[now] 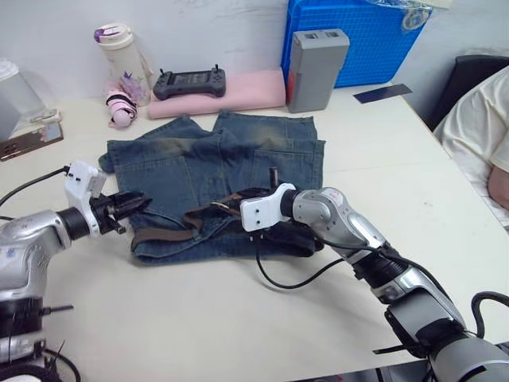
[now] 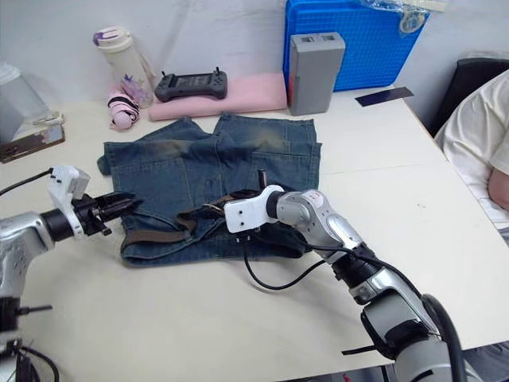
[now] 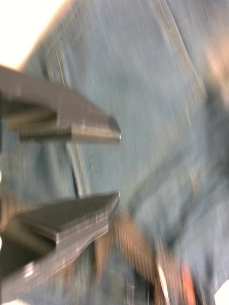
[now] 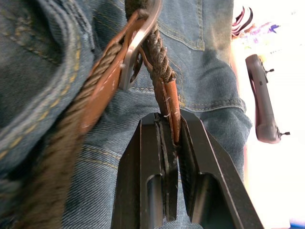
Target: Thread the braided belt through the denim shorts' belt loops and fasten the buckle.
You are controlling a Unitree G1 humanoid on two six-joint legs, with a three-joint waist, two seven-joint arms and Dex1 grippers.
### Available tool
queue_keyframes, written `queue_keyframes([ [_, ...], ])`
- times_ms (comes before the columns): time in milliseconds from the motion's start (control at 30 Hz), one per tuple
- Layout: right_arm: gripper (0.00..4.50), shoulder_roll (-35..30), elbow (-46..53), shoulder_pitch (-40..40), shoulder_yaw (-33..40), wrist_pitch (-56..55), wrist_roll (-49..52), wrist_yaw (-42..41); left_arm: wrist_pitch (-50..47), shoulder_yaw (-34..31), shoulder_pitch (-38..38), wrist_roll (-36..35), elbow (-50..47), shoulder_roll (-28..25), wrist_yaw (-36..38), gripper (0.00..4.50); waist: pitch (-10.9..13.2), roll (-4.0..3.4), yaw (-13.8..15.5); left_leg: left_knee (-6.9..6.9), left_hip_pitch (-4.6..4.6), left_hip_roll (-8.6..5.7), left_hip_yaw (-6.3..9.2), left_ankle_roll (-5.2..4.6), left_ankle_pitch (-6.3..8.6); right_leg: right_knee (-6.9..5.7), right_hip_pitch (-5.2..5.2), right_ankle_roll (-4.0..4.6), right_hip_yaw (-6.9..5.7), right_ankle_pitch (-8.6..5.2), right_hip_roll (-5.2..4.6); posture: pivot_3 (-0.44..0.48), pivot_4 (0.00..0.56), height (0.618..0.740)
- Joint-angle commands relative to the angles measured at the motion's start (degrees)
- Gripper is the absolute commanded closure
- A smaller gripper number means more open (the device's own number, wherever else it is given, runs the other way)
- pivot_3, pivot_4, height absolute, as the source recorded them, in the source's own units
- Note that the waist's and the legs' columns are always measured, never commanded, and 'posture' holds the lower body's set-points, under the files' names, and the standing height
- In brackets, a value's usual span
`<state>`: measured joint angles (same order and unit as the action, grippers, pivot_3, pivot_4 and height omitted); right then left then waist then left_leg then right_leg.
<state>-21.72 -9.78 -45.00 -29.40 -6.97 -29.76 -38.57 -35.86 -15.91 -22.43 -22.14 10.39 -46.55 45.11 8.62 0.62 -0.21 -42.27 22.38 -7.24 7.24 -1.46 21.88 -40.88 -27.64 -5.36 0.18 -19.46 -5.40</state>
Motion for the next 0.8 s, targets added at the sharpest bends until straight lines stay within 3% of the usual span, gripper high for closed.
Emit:
queue_keyframes([
  [33,4.5,-0.01,4.44,0.51,3.04,0.6,1.53,0.74,7.4,6.57,-2.41,6.88,6.95,-1.07,1.49,4.46,0.0,0.01,-0.1,0.0,0.0,0.0,-0.01,-0.01,0.01,-0.03,-0.02,0.0,0.0,0.0,0.0,0.0,0.15,0.676],
  [133,4.5,-1.96,8.1,2.43,7.79,2.2,5.03,0.03,12.59,11.24,-3.03,10.98,11.06,-0.93,3.41,4.46,-0.01,0.01,-0.19,0.01,0.08,0.0,0.0,-0.05,0.03,-0.14,-0.07,-0.01,-0.04,0.0,-0.01,0.0,0.15,0.676],
  [367,4.5,-10.73,11.14,4.35,17.46,-0.26,12.45,-1.58,18.57,12.18,-3.36,13.29,14.45,-0.45,3.53,4.46,-0.01,0.0,0.03,-0.11,0.08,-0.05,-0.02,-0.08,0.04,-0.06,-0.05,-0.01,-0.05,0.0,-0.08,0.0,0.15,0.676],
  [600,4.5,-6.6,16.03,3.74,12.05,0.38,10.77,-2.21,19.89,7.39,-5.15,9.49,9.47,0.95,2.15,4.46,0.0,0.0,-0.07,-0.12,0.07,0.02,-0.07,0.01,0.0,-0.19,-0.11,-0.01,-0.01,0.0,-0.05,0.0,0.15,0.676],
  [700,4.5,-4.62,16.05,3.8,9.29,1.51,8.47,-2.11,15.36,2.83,-6.07,2.47,2.8,1.78,3.69,3.54,-0.02,0.04,-0.14,-0.39,0.36,0.01,-0.03,-0.03,0.02,-0.26,-0.27,-0.01,-0.05,0.0,-0.05,0.0,0.15,0.676],
  [767,4.5,-3.8,15.26,3.58,7.75,2.49,6.87,-2.21,11.01,-0.63,-6.68,-4.46,-2.89,3.3,4.26,2.88,-0.04,0.08,-0.07,-0.92,1.03,-0.03,0.01,-0.08,0.09,-0.8,-0.85,-0.01,-0.08,0.01,-0.07,0.0,0.15,0.676],
  [800,4.5,-3.58,14.89,3.43,7.25,2.81,6.22,-2.24,8.63,-1.89,-6.4,-8.12,-6.32,4.12,4.75,2.29,-0.04,0.08,-0.08,-1.01,1.11,-0.06,0.02,-0.1,0.1,-0.86,-0.92,-0.02,-0.08,0.01,-0.1,0.0,0.15,0.676],
])
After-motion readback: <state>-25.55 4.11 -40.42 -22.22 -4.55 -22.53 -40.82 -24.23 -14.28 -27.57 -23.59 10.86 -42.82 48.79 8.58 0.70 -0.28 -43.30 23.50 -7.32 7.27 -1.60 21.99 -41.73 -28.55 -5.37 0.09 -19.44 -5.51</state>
